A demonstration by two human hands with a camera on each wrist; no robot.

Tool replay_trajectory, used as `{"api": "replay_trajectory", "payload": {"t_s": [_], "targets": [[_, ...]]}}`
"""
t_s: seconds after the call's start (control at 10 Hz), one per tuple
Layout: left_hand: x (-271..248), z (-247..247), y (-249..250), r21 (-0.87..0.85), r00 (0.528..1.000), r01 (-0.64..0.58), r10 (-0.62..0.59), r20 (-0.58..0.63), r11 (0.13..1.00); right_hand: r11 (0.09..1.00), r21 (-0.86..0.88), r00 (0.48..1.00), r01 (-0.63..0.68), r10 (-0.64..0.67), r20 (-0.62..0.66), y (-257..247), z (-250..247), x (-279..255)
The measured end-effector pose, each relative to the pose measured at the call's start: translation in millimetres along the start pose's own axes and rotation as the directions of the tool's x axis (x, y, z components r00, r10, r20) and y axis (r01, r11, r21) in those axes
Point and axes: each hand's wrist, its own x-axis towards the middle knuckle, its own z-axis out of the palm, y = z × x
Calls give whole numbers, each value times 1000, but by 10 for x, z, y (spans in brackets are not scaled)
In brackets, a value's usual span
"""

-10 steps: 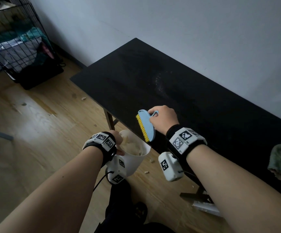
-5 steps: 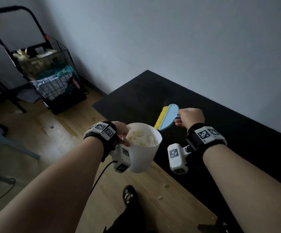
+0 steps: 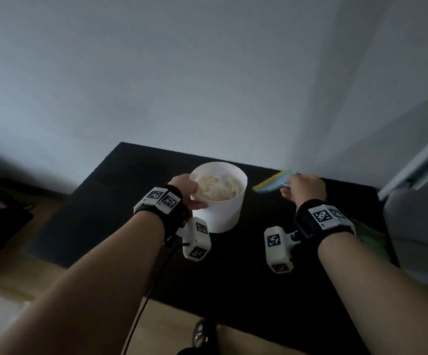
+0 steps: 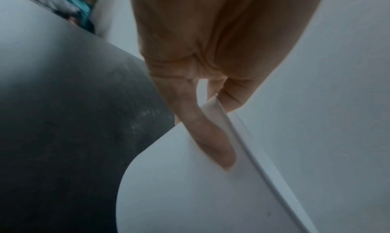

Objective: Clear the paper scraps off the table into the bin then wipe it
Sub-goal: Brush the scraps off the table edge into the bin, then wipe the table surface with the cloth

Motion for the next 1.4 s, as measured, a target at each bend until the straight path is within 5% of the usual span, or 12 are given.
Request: {"api": "replay_trajectory", "payload": {"t_s": [0.1,0.3,0.5,0.6,0.9,1.1,1.2,1.3,1.4], "targets": [[499,336,283,-532,989,145,-130,66,834,997,43,991,-60,65,-119,55,-219,361],[1104,819,850,-433,969,132,-24,246,892,951,211,926,-228,278,-253,231,-568,930],[1351,1209,1152,-457,955,168,-29,296,874,818,508,902,-268,399,-166,452,-747,1208],[1407,1366,1185,-459,951,182,-38,306,869,809,515,908,-282,398,-128,547,-758,1307],[1509,1626,1150,-493,967,181,-61,249,851,928,111,925,-357,368,-100,853,-1116,1382],[1461,1719,1015,-536,972,227,-154,178,813,942,-191,923,-278,207,-323,1035,-1527,1326],[1370,1749,885,-525,945,325,-290,150,787,854,-446,947,-268,147,-286,1119,-1615,1255],[1220,1876,772,-349,904,403,-309,295,846,722,-650,971,-237,190,-143,1257,-1593,1146],[1068,2040,739,-182,894,329,-244,375,927,681,-703,977,-206,182,-110,1343,-1552,1026]]}}
